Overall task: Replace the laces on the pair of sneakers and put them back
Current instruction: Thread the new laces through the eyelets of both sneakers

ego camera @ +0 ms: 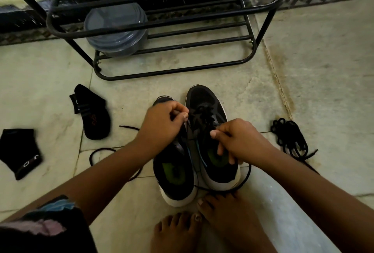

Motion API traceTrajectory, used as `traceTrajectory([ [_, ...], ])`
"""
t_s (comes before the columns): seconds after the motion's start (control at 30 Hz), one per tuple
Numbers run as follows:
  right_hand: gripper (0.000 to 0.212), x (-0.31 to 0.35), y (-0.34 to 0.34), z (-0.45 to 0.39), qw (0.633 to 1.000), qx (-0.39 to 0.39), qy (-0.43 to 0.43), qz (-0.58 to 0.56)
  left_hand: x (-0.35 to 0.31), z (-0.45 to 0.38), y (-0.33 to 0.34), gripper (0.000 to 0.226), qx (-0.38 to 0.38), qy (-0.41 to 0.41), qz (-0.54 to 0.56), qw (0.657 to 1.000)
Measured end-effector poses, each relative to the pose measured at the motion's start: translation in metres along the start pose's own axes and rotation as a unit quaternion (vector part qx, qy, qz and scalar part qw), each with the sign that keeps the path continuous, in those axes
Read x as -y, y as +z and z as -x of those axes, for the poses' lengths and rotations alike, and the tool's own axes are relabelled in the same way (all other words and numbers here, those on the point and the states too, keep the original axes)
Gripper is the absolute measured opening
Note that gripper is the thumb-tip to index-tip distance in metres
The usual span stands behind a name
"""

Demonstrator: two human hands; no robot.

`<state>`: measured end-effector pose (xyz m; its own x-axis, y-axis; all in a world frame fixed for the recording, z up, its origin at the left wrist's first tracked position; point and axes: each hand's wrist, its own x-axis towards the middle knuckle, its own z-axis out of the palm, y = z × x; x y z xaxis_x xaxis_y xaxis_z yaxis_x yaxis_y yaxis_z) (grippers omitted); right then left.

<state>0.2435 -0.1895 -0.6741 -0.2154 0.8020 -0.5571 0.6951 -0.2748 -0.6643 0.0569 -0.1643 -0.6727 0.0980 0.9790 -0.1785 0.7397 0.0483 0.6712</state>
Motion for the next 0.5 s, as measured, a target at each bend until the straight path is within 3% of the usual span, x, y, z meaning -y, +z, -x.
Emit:
traceTrajectory([
  [0.13,0.031,-0.002,0.015,-0.009,0.998,-0.011,0.029,-0.063,0.005,-0.008,-0.014,0.009,-0.061,-0.020,0.008,0.998],
  [0.23,0.033,-0.003,0.020,-0.011,0.983,-0.025,0.053,-0.172,0.012,-0.009,-0.019,0.009,-0.084,-0.033,0.044,0.995],
  [0.33,0.030,-0.004,0.019,-0.009,0.963,-0.003,0.073,-0.261,0.013,-0.006,-0.014,0.005,-0.064,-0.037,0.066,0.995],
  [0.5,0.034,-0.010,0.018,-0.005,0.958,0.012,0.054,-0.281,0.007,0.001,0.001,0.010,-0.006,0.007,0.055,0.998],
])
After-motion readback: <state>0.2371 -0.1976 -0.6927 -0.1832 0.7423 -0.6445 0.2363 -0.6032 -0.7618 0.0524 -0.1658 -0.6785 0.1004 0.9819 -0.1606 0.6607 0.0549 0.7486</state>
